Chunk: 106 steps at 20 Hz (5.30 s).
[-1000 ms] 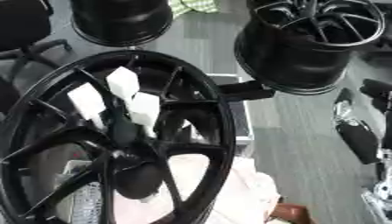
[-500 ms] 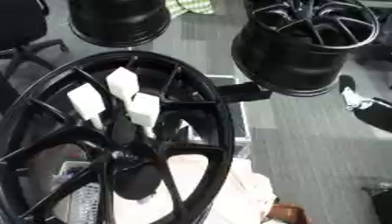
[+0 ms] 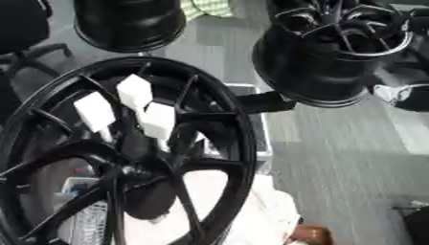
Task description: Pull the pin out of the wheel hub.
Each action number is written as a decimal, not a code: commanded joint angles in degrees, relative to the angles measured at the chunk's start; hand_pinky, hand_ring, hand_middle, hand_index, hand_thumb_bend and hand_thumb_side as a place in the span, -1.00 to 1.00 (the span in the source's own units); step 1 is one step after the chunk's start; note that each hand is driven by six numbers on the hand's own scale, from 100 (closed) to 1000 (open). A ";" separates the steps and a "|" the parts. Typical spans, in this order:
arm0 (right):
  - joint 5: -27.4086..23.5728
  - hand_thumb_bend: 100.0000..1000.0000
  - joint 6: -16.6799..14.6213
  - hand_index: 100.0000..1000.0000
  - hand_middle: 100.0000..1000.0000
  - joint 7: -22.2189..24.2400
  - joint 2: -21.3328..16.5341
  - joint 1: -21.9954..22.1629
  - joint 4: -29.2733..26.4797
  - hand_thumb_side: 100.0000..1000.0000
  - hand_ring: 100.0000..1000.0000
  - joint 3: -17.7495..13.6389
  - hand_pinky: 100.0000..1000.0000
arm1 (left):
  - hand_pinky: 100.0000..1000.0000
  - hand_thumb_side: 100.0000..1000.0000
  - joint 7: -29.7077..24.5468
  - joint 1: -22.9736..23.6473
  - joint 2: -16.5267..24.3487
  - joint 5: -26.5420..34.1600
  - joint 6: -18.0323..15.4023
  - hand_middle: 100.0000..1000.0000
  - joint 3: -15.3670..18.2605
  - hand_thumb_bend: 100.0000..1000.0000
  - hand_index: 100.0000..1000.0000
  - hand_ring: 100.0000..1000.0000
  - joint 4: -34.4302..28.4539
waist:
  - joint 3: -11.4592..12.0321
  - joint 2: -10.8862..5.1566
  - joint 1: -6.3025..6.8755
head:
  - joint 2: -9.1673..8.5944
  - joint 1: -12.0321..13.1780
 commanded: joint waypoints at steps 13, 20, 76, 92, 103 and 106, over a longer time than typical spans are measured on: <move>-1.23 -0.31 -9.51 0.58 0.48 13.70 -6.99 -11.50 -0.67 -0.59 0.69 12.42 0.82 | 0.49 0.76 -1.42 -1.45 2.18 -0.53 0.42 0.50 -1.22 -0.94 0.55 0.46 -0.46 | 1.95 -0.16 -0.61 | -1.46 -3.84; -1.98 -0.32 -12.14 0.58 0.47 15.32 -4.81 -17.96 -0.67 -0.61 0.69 16.16 0.82 | 0.49 0.76 -1.82 -1.73 2.25 -0.70 0.57 0.50 -1.65 -0.94 0.55 0.46 -0.43 | 2.52 0.10 -0.71 | -1.93 -4.93; -1.15 -0.22 -16.37 0.61 0.49 22.31 11.80 -43.11 -0.67 -0.80 0.71 31.07 0.81 | 0.50 0.82 -4.29 -8.67 3.69 -2.23 1.55 0.50 -4.39 -0.95 0.54 0.47 -2.69 | 10.61 7.57 -5.44 | -3.67 -10.16; 1.98 -0.26 -19.63 0.60 0.48 18.46 9.62 -36.54 -0.67 -0.92 0.72 30.28 0.81 | 0.51 0.84 -4.37 -9.68 3.95 -3.44 1.45 0.50 -4.62 -0.97 0.54 0.47 -3.41 | 12.18 10.23 -6.65 | -6.16 -10.79; 4.67 -0.41 -23.15 0.55 0.42 14.15 8.06 -31.21 -0.67 -1.00 0.70 29.94 0.81 | 0.51 0.86 -4.70 -9.92 4.02 -3.83 1.61 0.51 -5.09 -0.96 0.54 0.47 -3.36 | 12.58 10.56 -6.83 | -6.14 -10.89; 5.01 -0.41 -22.79 0.55 0.42 14.11 7.99 -31.44 -0.67 -1.00 0.70 29.42 0.81 | 0.52 0.87 -4.95 -9.88 4.08 -3.94 1.68 0.51 -5.32 -0.96 0.54 0.47 -3.33 | 12.53 10.50 -6.85 | -6.51 -10.81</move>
